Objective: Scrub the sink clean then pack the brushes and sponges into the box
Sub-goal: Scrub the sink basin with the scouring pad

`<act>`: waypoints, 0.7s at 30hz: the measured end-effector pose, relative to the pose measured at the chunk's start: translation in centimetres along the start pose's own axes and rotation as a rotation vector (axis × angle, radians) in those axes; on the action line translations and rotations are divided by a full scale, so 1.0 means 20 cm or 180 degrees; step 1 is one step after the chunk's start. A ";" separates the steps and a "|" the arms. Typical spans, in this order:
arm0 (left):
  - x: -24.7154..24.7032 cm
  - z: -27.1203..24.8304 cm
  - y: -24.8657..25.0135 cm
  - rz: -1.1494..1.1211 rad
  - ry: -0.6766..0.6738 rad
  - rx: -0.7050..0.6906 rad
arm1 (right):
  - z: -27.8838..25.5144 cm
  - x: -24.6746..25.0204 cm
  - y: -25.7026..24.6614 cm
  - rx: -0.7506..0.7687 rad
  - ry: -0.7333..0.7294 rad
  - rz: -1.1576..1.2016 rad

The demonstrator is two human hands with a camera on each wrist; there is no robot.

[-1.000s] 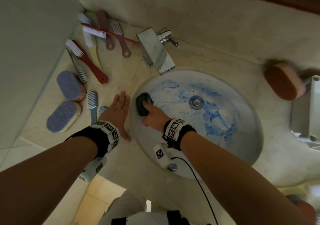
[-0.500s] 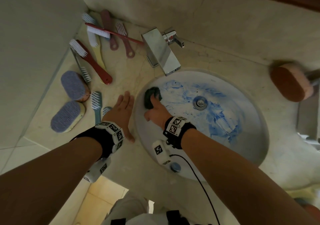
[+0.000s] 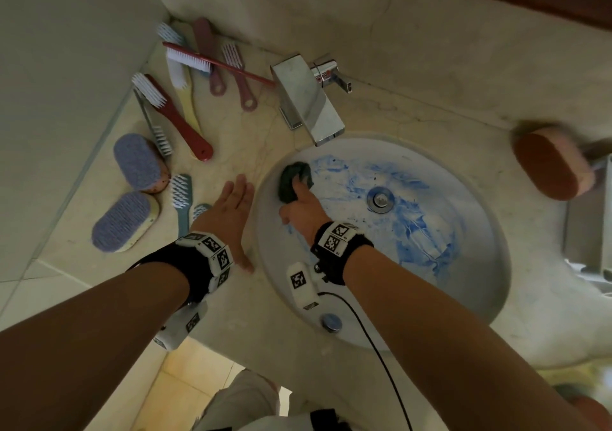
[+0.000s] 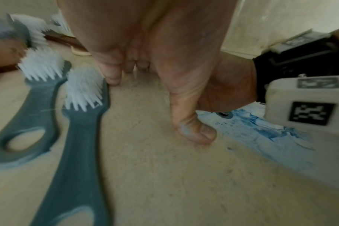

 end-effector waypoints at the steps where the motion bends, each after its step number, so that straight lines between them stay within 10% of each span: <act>1: 0.00 0.00 0.00 0.0002 0.0003 0.0002 | -0.02 -0.04 0.02 0.0017 -0.0104 -0.0071; 6: 0.01 -0.01 0.00 0.0053 0.0014 0.0025 | -0.08 -0.19 0.08 0.0278 -0.0555 -0.0649; 15: 0.01 -0.02 0.01 0.0060 0.0001 0.0092 | 0.06 0.11 -0.03 0.0044 0.0487 0.0584; 21: 0.00 -0.03 0.01 0.0119 0.0043 0.0095 | -0.10 -0.17 0.03 0.0200 -0.0261 0.0088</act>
Point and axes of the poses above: each hand's wrist, its own z-axis towards the middle knuckle, its own x-axis out of the back of the hand, y = z × x, the point moved 8 cm from there along z, towards the middle knuckle, and after that the axes turned 3 degrees about z, right-handed, at the moved point
